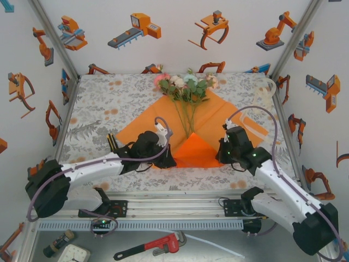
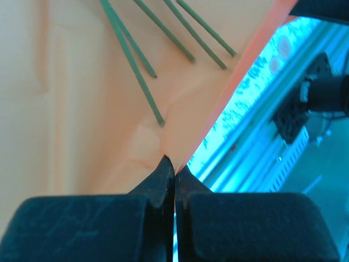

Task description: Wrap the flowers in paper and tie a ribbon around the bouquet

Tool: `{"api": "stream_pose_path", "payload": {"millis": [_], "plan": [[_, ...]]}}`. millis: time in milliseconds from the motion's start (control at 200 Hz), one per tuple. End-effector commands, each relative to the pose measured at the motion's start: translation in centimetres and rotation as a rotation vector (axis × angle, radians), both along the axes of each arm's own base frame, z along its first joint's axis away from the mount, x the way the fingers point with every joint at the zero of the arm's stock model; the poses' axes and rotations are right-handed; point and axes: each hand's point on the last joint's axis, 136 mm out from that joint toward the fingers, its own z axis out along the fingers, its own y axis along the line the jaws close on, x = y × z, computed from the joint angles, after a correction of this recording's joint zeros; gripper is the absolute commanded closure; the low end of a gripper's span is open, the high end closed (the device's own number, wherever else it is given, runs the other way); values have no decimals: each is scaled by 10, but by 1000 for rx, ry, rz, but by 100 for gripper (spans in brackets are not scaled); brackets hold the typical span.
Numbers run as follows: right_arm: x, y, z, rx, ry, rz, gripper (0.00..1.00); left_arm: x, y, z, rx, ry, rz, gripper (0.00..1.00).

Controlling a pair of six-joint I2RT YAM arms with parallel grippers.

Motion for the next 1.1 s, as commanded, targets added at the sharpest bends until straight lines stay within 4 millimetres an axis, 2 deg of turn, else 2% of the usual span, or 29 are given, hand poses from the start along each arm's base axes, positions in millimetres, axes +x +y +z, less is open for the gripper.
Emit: {"api": "stream_pose_path", "payload": {"millis": [0, 160, 200, 310, 350, 446, 541, 721, 811, 936, 1031, 1091], "plan": [[27, -24, 5, -125, -71, -96, 100, 18, 12, -26, 89, 30, 92, 87], [42, -18, -4, -142, -89, -58, 100, 30, 24, -36, 160, -19, 143, 58], [45, -17, -7, -140, -87, -53, 100, 33, 28, -39, 179, -33, 156, 54], [52, -18, -17, -141, -79, -63, 99, 37, 31, -44, 194, -48, 150, 54], [54, -19, -21, -147, -72, -71, 94, 36, 32, -49, 214, -38, 141, 53], [58, -22, -33, -167, -44, -75, 74, 36, 37, -63, 269, -25, 143, 53], [62, -25, -44, -182, -18, -93, 67, 38, 41, -74, 299, -17, 159, 51], [69, -27, -48, -186, 8, -120, 51, 39, 43, -79, 314, -12, 168, 51], [69, -25, -33, -175, 9, -109, 47, 38, 44, -74, 306, -20, 168, 51], [62, -38, 8, -164, -35, -192, 46, 38, 50, -58, 300, -42, 191, 49], [45, -40, 30, -61, -63, -258, 46, 39, 51, -36, 262, -75, 204, 45], [31, -36, 31, 12, -52, -274, 46, 36, 47, -24, 231, -87, 190, 44]]}}
